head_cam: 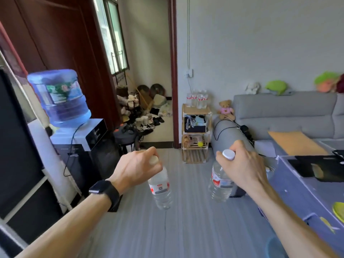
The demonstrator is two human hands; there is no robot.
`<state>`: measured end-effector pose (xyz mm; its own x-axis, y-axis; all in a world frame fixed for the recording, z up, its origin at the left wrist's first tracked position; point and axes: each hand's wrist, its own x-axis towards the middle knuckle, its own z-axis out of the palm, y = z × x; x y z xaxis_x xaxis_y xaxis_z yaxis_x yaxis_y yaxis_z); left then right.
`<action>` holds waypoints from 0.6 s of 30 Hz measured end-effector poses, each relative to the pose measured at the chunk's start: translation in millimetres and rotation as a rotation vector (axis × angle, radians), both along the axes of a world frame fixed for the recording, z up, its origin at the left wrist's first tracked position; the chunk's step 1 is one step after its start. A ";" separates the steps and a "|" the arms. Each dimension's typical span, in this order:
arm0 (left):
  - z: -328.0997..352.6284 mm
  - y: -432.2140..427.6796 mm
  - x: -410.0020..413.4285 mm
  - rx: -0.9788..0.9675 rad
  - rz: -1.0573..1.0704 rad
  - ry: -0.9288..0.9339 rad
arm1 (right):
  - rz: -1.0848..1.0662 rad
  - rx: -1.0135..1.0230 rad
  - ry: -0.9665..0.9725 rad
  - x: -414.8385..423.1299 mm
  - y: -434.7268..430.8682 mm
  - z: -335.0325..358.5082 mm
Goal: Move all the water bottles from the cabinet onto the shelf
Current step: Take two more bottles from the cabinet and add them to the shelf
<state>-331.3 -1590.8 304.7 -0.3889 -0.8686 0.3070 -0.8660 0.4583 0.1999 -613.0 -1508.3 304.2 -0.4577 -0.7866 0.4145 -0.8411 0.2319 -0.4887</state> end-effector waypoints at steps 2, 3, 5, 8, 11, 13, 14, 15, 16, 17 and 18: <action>-0.7 -39.4 -7.3 0.013 0.024 0.008 | 0.022 -0.010 0.012 -10.8 -40.8 7.2; -1.2 -60.7 -11.3 0.013 0.039 0.026 | 0.036 -0.011 0.012 -15.7 -61.4 10.2; -3.0 -103.7 -22.2 0.013 0.045 0.063 | 0.065 -0.031 0.018 -25.4 -104.0 12.5; -10.7 -168.8 -39.5 -0.006 0.002 0.005 | 0.078 -0.046 0.010 -39.2 -171.1 7.5; -12.1 -238.6 -47.2 -0.012 -0.021 -0.024 | 0.052 -0.038 -0.017 -46.1 -235.2 4.7; -8.8 -287.8 -51.1 0.018 -0.039 -0.052 | 0.047 -0.007 -0.024 -48.9 -273.9 4.5; -6.0 -311.6 -54.9 0.028 -0.053 -0.072 | 0.042 0.004 -0.033 -50.8 -291.7 4.7; -2.2 -335.1 -60.0 0.031 -0.065 -0.082 | 0.033 0.010 -0.043 -53.8 -309.9 5.6; 1.8 -357.7 -66.3 0.032 -0.078 -0.074 | 0.020 0.012 -0.052 -57.9 -328.0 6.9; 4.8 -378.5 -73.5 0.035 -0.092 -0.056 | 0.006 0.013 -0.057 -62.7 -344.9 7.9; 6.0 -397.2 -81.1 0.032 -0.110 -0.038 | -0.006 0.013 -0.059 -67.7 -361.4 8.2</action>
<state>-412.4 -1987.9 310.8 -0.4932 -0.8291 0.2632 -0.8181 0.5450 0.1839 -680.7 -1869.7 312.3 -0.4855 -0.7888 0.3769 -0.8097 0.2432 -0.5340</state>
